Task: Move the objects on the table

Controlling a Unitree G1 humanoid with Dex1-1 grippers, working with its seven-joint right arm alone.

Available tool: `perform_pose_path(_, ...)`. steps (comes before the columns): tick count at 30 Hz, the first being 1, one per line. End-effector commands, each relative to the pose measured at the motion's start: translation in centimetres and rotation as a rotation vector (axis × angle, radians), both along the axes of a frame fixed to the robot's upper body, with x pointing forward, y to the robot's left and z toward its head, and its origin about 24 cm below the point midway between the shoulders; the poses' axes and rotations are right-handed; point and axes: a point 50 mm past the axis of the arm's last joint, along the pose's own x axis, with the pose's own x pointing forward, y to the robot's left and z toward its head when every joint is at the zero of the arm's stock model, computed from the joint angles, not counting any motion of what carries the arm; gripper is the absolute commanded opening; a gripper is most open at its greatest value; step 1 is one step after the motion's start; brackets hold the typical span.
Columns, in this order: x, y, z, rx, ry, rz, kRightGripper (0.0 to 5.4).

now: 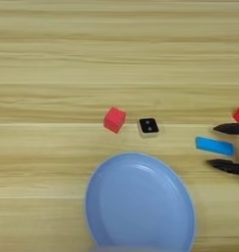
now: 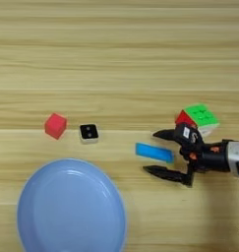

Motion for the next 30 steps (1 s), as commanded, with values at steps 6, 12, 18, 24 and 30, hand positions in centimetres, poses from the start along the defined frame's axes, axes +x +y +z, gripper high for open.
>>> perform_pose_path(6,1.7,-0.8,2.3,-0.088,-0.103,-0.013,4.41)
perform_pose_path(12,1.7,-0.9,1.9,-0.071,-0.085,-0.028,3.71)
perform_pose_path(18,1.8,-1.2,1.6,-0.069,-0.062,-0.043,3.03)
perform_pose_path(24,1.9,-1.1,1.4,-0.066,-0.058,-0.043,2.38)
perform_pose_path(30,2.0,-0.8,1.4,-0.054,-0.068,-0.029,1.71)
